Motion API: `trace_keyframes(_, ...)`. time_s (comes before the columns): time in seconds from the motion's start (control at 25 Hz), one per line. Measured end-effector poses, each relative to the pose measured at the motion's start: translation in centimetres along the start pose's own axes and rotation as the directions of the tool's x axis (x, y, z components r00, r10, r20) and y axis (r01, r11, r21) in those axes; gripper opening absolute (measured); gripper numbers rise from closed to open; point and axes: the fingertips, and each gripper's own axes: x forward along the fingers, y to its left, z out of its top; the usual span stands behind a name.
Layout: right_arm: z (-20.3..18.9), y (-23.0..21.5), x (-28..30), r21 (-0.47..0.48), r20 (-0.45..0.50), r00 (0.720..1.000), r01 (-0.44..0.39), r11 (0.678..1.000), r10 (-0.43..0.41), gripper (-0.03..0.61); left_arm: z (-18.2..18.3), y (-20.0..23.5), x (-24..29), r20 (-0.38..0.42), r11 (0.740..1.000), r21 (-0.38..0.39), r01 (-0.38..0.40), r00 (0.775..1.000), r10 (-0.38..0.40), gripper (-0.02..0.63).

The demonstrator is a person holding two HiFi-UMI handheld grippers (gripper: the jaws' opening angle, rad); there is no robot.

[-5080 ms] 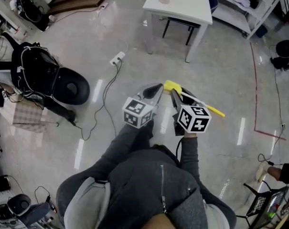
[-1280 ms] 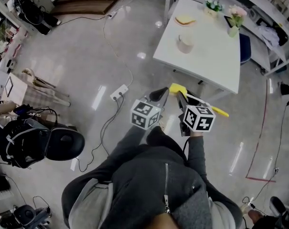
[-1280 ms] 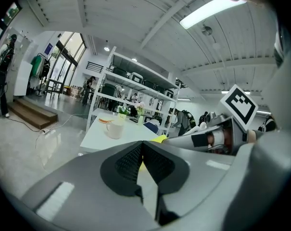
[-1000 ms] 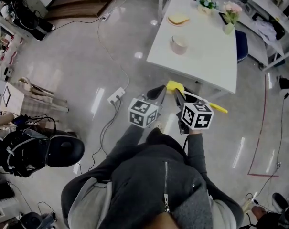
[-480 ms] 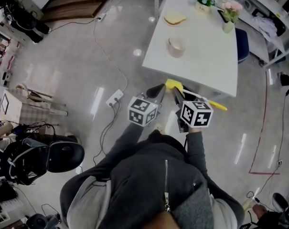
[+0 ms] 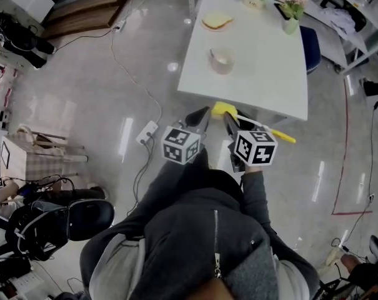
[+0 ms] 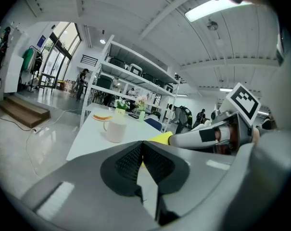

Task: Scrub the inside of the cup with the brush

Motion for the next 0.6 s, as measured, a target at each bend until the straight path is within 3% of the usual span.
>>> trace_keyframes(0.28, 0.7, -1.5, 0.9, 0.034, 0.014, 0.999, 0.039, 0.999, -0.040, 0.147, -0.2, 0.1, 2.2, -0.022, 0.998, 0.008, 0.066, 0.998, -0.065, 0.009)
trace_keyframes(0.6, 4.5, -4.2, 3.1, 0.053, 0.025, 0.997, 0.066, 0.996, -0.068, 0.147, 2.9, 2.1, 6.1, -0.016, 0.997, 0.015, 0.080, 0.997, -0.080, 0.009)
